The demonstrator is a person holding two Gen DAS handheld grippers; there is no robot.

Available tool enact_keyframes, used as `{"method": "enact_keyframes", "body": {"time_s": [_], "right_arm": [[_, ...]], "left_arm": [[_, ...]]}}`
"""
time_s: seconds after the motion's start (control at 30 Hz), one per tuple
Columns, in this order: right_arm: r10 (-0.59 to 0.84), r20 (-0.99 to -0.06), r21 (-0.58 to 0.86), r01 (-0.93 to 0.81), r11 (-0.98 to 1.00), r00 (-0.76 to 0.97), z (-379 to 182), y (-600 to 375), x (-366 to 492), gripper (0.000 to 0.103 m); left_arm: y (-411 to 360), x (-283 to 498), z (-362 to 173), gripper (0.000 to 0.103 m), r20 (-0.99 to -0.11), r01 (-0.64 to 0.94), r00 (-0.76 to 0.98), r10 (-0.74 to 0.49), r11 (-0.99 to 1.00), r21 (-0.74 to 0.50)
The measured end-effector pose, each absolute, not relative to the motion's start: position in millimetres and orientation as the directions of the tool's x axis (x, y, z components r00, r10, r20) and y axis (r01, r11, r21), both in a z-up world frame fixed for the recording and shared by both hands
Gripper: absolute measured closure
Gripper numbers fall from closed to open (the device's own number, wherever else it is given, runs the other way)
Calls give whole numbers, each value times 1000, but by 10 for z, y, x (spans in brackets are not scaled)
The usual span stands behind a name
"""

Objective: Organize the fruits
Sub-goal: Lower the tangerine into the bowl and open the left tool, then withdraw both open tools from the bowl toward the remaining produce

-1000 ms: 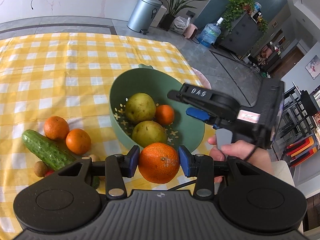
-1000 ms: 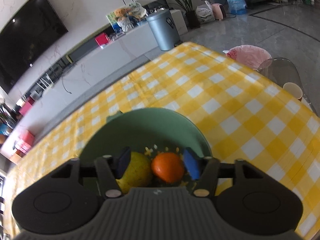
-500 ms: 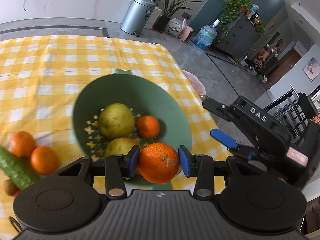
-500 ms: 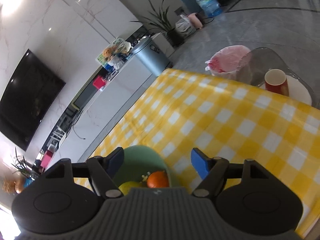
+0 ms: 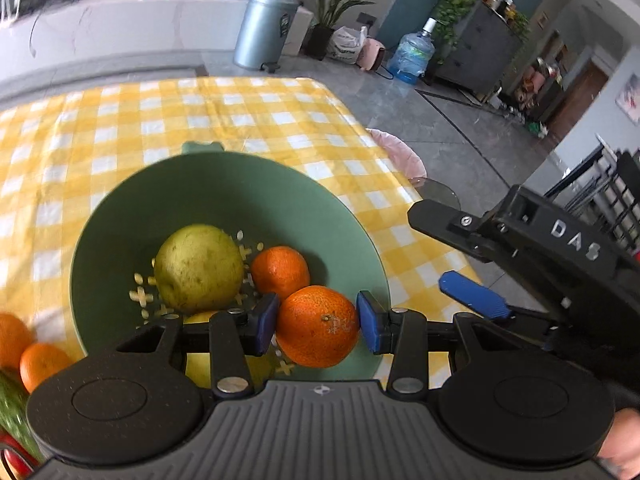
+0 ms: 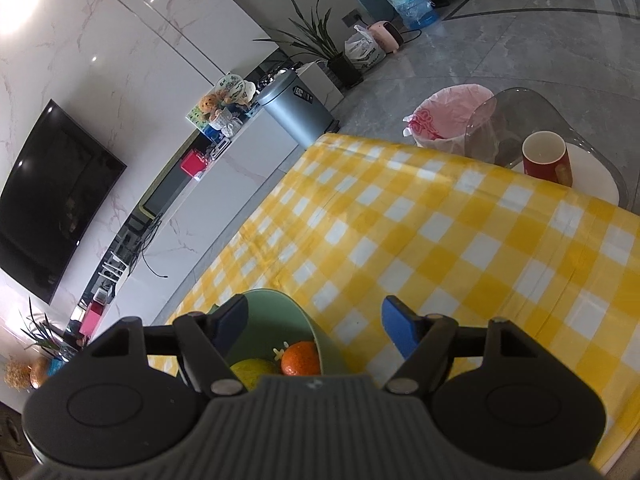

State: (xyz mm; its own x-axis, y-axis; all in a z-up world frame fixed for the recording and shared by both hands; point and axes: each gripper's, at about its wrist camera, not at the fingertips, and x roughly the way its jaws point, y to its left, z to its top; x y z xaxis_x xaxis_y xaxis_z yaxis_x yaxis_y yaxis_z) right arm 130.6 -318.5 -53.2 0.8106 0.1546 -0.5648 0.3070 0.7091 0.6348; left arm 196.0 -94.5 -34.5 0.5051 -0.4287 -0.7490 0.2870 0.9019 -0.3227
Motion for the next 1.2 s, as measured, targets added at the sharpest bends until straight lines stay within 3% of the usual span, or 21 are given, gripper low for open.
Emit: {"method": "enact_keyframes", "body": {"time_s": [0.03,0.1,0.2,0.33,0.73,0.97,1.2], "right_arm": [[155,-563,635,305,710,812,-526,-3189,1298,32],[158,-559,637,299,711,814,-516,-3189,1292,32],[146,-553,646,312,696,820,-516,-3206,1273,32],[133,-535,664,317,677,835,-498,-3268,1210,32],[203,-543,639,244,729,815,-475,-3192,1230,31],[234,-562,564,160,810,793,-332,-2904,1240,11],[255,-677,490,164,856,690,-372,-2722,1289,6]], "left_arm": [[-958,1953,-347,48,-749,295,513,-420,905,-306],[-963,1927,-335,27,-732,318,526,-434,898,-304],[-953,1895,-284,20,-708,353,535,-460,884,-307],[-959,1835,-206,20,-714,326,583,-387,917,-231],[-648,1646,43,20,-737,298,550,-393,917,-267],[-428,1491,154,20,-753,295,541,-376,922,-249],[-205,1394,182,19,-783,275,511,-356,930,-243]]}}
